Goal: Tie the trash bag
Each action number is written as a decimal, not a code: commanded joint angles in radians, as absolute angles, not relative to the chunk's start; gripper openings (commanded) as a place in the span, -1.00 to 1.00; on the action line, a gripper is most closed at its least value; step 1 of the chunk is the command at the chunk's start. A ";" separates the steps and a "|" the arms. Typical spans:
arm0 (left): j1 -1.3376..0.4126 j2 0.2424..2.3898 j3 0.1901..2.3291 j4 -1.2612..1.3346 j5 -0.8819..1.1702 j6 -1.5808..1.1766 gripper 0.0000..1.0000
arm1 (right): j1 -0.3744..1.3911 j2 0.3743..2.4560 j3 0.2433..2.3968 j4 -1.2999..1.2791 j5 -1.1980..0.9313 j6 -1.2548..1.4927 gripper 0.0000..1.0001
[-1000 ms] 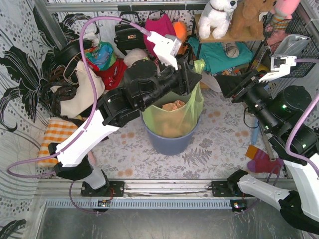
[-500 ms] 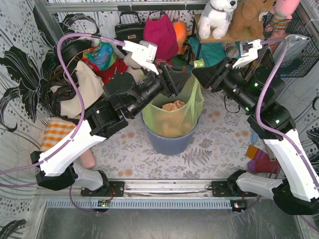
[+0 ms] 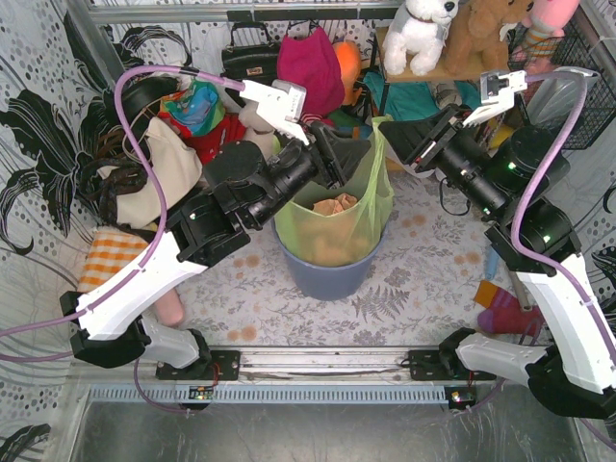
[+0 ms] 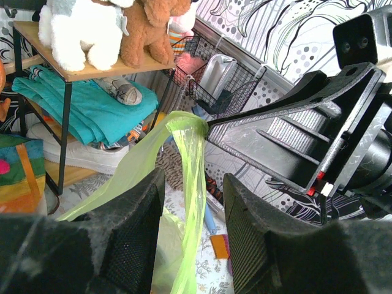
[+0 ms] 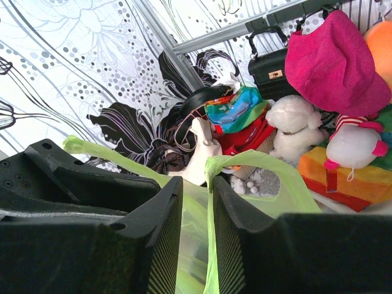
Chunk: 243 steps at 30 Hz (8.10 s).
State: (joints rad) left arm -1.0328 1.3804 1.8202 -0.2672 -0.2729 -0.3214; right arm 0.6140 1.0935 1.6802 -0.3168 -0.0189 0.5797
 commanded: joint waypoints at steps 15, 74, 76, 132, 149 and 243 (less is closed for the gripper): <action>-1.037 1.364 1.797 -0.202 -0.282 -0.327 0.00 | 0.612 1.095 1.710 -0.308 0.031 0.556 -0.63; -1.037 1.371 1.783 -0.164 -0.268 -0.275 0.09 | 0.613 1.098 1.731 -0.278 -0.003 0.574 -1.00; -1.037 1.373 1.772 -0.136 -0.270 -0.248 0.13 | 0.613 1.109 1.757 -0.278 -0.020 0.576 -1.00; -1.037 1.328 1.492 0.227 -0.211 -0.106 0.25 | 0.611 1.179 1.831 -0.333 -0.037 0.595 -1.00; -1.036 1.373 1.472 0.361 -0.292 -0.093 0.54 | 0.612 1.127 1.771 -0.258 -0.121 0.653 -1.00; -0.737 1.475 1.594 0.547 0.530 -0.334 0.15 | 0.612 1.057 1.694 -0.252 -0.119 0.667 -1.00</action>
